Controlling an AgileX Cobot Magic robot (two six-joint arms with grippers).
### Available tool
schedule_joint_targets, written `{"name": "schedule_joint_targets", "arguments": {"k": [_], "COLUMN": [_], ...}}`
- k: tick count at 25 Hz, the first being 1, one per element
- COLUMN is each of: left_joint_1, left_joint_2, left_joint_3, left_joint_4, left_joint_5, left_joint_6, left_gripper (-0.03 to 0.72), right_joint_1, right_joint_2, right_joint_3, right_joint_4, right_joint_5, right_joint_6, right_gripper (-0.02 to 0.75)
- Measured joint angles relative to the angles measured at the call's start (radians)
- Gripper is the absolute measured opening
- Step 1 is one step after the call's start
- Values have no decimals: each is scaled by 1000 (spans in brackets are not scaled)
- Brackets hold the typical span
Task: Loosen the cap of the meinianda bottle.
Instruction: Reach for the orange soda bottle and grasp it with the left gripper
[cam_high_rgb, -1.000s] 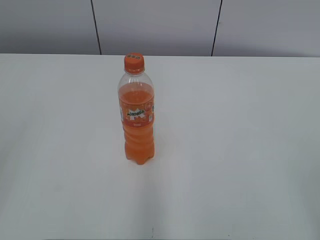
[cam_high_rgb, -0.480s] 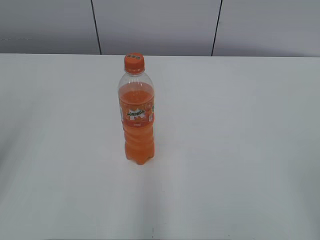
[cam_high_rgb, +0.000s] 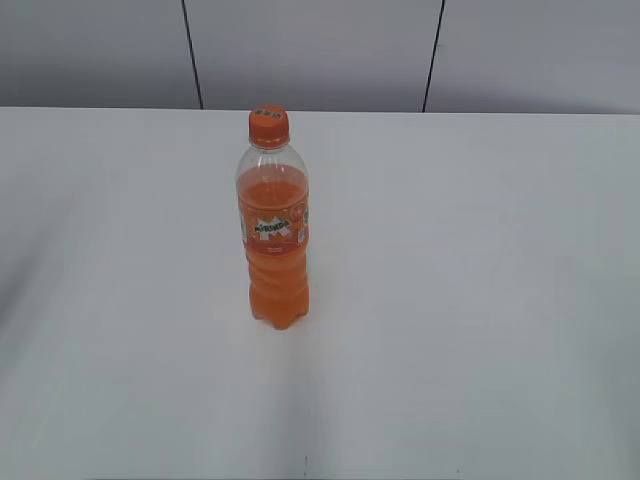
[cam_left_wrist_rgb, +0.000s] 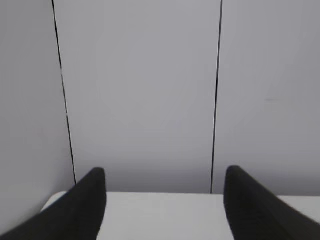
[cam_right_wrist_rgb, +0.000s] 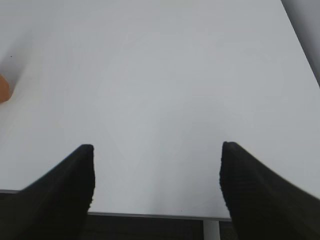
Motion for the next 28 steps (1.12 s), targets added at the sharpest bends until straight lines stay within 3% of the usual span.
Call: {"name": "schedule_joint_targets", "arguments": {"k": [10, 25, 28], "left_joint_1": [0, 0, 0], "left_joint_2": [336, 735, 837], "left_joint_3": [0, -3, -26], "left_joint_4": [371, 661, 832], "left_joint_5": [-251, -516, -571], "left_joint_6": [-324, -343, -343], "left_gripper": [448, 381, 383], "right_joint_1": [0, 0, 0], "right_joint_2": [0, 0, 0], "right_joint_3": [0, 0, 0], "right_joint_4": [0, 0, 0], "right_joint_5": [0, 0, 0], "right_joint_6": [0, 0, 0], "right_gripper": [585, 585, 585]}}
